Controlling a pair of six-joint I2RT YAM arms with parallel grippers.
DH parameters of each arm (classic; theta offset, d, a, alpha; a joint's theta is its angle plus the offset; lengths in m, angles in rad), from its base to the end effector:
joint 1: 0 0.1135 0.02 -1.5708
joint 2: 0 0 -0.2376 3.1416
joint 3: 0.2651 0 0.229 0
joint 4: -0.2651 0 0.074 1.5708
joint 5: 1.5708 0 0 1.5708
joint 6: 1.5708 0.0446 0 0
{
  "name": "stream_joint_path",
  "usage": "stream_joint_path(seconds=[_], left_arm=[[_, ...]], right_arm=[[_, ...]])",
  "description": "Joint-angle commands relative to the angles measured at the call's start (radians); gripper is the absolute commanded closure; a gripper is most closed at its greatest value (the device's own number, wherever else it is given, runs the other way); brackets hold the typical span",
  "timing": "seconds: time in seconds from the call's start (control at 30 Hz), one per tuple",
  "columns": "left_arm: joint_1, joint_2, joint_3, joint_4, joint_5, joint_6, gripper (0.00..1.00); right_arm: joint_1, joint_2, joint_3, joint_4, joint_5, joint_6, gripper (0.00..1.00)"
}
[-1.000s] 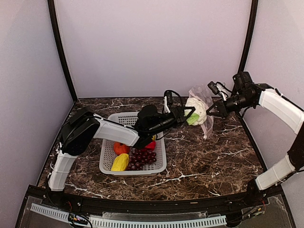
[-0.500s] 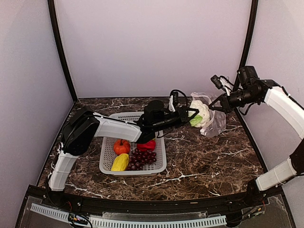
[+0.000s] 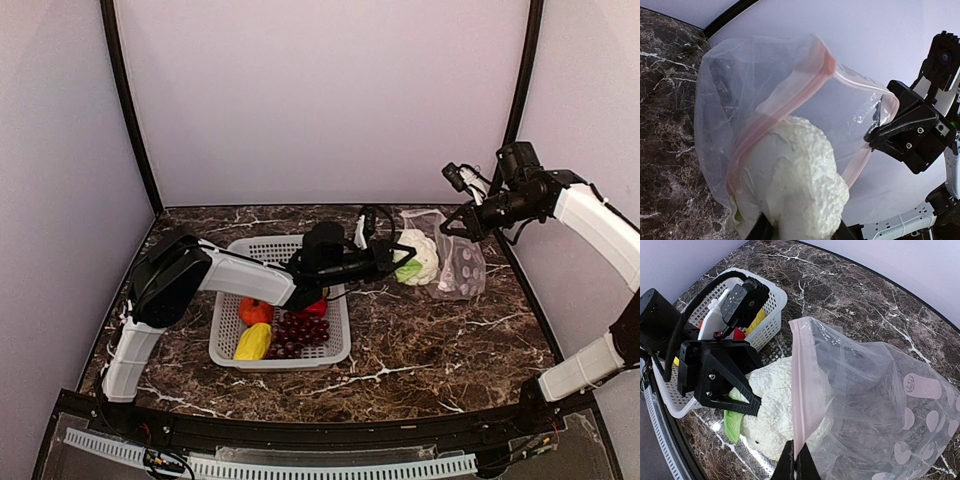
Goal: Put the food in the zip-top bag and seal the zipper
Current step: Place the fake vegetable in the zipper food storage bag.
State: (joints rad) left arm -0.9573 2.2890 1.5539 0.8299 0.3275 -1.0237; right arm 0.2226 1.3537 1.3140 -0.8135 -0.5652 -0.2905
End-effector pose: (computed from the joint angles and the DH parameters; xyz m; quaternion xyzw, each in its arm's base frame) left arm 0.2740 -0.4140 0.1997 0.0985 0.6674 -0.6706 0.3085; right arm 0.2536 0.0819 0.3126 -0.3229 0.8449 0.2495 0.3459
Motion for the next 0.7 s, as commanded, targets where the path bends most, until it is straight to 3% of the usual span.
stream_joint_path(seconds=[0.0,0.27,0.67], left_arm=[[0.001,-0.077,0.013,0.091,0.065,0.004,0.99],[0.003,-0.064,0.071,0.059,0.030,0.022,0.99],[0.016,0.012,0.144,0.280,0.044,-0.138,0.99]], right_arm=[[0.004,0.014,-0.014,0.034,-0.035,-0.003,1.00],[0.022,0.012,-0.024,0.002,-0.130,-0.034,1.00],[0.026,-0.008,-0.027,0.006,-0.073,-0.033,1.00]])
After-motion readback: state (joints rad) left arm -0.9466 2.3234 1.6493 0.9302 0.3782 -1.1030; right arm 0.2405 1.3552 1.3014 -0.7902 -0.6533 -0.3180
